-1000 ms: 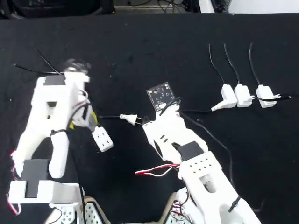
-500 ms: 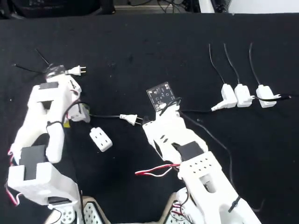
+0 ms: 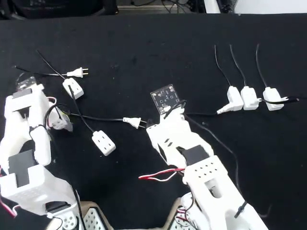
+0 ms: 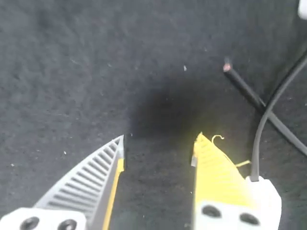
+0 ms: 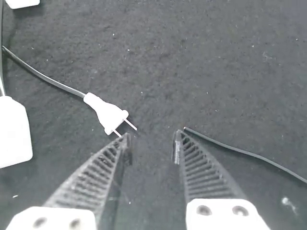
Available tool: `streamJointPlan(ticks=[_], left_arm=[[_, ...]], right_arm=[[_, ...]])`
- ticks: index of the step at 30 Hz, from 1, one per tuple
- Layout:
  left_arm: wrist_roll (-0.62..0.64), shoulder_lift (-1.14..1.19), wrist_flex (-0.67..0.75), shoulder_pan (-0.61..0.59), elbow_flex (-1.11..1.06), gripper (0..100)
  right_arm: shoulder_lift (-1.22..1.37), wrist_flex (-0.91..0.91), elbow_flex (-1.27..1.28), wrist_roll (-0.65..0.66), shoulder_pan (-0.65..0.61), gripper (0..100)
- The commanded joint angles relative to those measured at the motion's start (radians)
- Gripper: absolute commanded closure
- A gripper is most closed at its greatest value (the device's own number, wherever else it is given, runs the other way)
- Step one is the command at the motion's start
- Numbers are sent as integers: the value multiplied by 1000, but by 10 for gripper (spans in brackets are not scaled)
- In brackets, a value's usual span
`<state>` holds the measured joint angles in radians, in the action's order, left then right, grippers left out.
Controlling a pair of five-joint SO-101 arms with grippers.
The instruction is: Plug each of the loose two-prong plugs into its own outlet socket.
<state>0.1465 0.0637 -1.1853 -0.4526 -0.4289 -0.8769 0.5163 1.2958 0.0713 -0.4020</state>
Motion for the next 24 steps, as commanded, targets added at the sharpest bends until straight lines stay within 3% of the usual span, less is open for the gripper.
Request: streamJointPlan(ticks=[1,6,11,17,24], left_arm=[[8,-6,-6,111,61,770],[15,-17,-54,220,119,770],[9,-3,-69,229,177,770],[8,48,14,222,102,770],[-12,149,9,200,71,770]], right_arm=[[2,-26,-5,9,21,864],[2,-26,-5,9,21,864],[2,-26,-5,11,21,864],[2,-26,-5,12,21,864],[1,-26,-5,15,21,864]])
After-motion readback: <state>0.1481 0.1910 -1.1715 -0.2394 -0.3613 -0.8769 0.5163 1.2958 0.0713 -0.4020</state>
